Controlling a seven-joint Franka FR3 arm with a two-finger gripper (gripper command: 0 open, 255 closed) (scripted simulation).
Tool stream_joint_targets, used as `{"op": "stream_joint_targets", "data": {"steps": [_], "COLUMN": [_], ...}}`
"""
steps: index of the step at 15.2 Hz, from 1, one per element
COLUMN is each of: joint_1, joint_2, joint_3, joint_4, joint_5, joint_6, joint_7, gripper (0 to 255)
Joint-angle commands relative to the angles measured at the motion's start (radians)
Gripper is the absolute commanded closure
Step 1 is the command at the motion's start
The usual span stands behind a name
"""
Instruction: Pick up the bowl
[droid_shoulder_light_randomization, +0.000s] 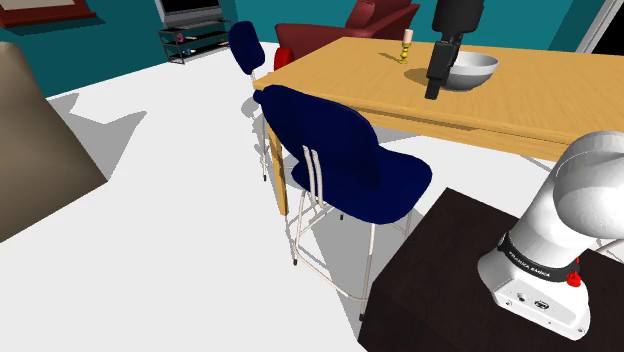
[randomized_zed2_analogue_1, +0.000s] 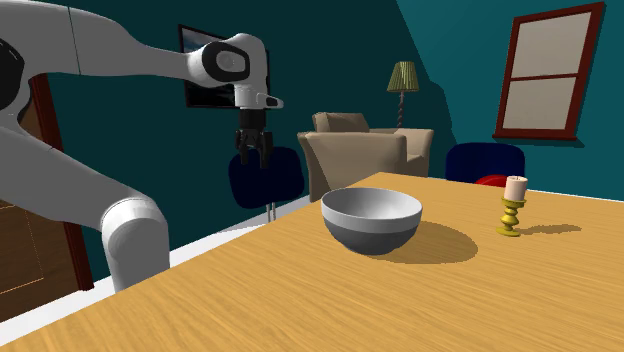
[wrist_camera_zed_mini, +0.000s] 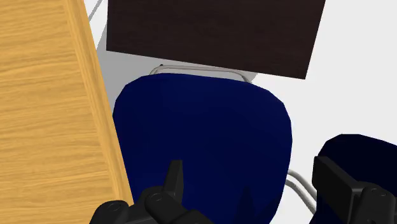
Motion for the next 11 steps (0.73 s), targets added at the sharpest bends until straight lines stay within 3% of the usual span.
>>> {"op": "stream_joint_targets", "data": {"steps": [1,11], "joint_1": [0.000,-0.083], "joint_2": [0.000,0.046], "joint_3": [0.000,-0.187], "joint_4": [0.000,0.003], "joint_5": [0.000,-0.190], "joint_6": [0.000,0.097], "joint_7": [0.000,-0.229], "gripper": [0,0]}}
